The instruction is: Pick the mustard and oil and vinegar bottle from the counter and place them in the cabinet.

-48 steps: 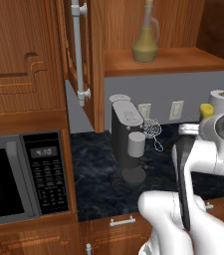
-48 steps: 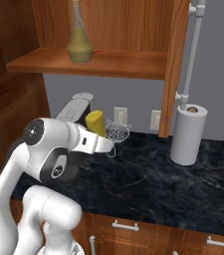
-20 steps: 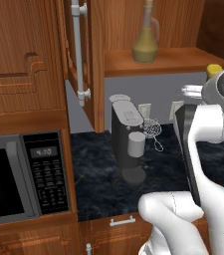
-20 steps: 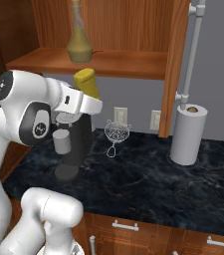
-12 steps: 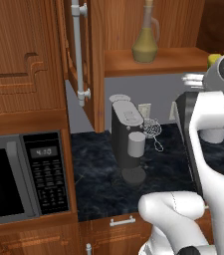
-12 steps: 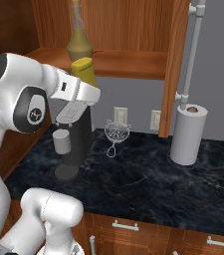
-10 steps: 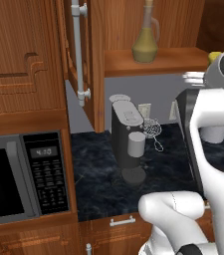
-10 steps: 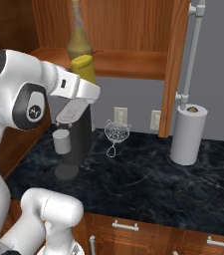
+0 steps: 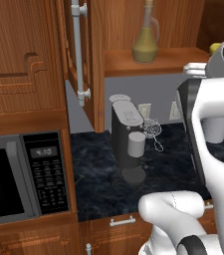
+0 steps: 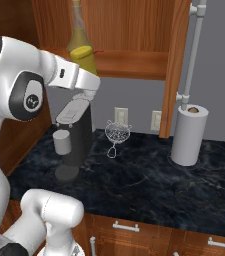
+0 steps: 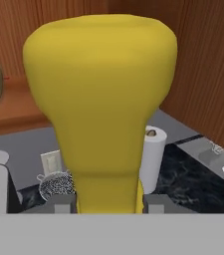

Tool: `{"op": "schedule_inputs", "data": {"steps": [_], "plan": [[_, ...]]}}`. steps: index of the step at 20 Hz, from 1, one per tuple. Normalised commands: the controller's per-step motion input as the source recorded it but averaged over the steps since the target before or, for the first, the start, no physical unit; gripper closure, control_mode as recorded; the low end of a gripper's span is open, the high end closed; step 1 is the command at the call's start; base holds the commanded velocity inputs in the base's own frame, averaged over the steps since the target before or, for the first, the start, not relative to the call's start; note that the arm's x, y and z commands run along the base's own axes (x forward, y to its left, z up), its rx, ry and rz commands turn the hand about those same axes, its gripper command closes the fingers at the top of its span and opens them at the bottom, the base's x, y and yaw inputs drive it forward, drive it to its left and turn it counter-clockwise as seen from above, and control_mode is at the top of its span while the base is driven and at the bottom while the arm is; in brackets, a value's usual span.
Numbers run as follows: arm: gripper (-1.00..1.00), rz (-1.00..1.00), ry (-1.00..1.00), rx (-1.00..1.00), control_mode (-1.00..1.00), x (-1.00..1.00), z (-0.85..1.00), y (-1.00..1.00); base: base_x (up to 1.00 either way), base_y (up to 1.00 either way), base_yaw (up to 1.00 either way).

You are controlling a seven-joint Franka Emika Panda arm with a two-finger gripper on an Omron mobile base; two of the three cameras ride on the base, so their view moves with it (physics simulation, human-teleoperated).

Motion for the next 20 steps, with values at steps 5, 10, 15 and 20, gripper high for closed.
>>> {"op": "schedule_inputs", "data": {"steps": [5,10,15,20], "plan": [[1.00,0.00,-0.01,0.00,-1.00,0.00,0.33,0.00,0.00,0.00,0.00],[1.00,0.00,-0.01,0.00,-1.00,0.02,0.18,0.00,0.00,0.00,0.00],[1.00,0.01,0.00,0.00,-1.00,0.07,0.01,0.00,0.00,0.00,0.00],[1.00,0.07,-0.01,0.00,-1.00,0.07,0.01,0.00,0.00,0.00,0.00]]}}
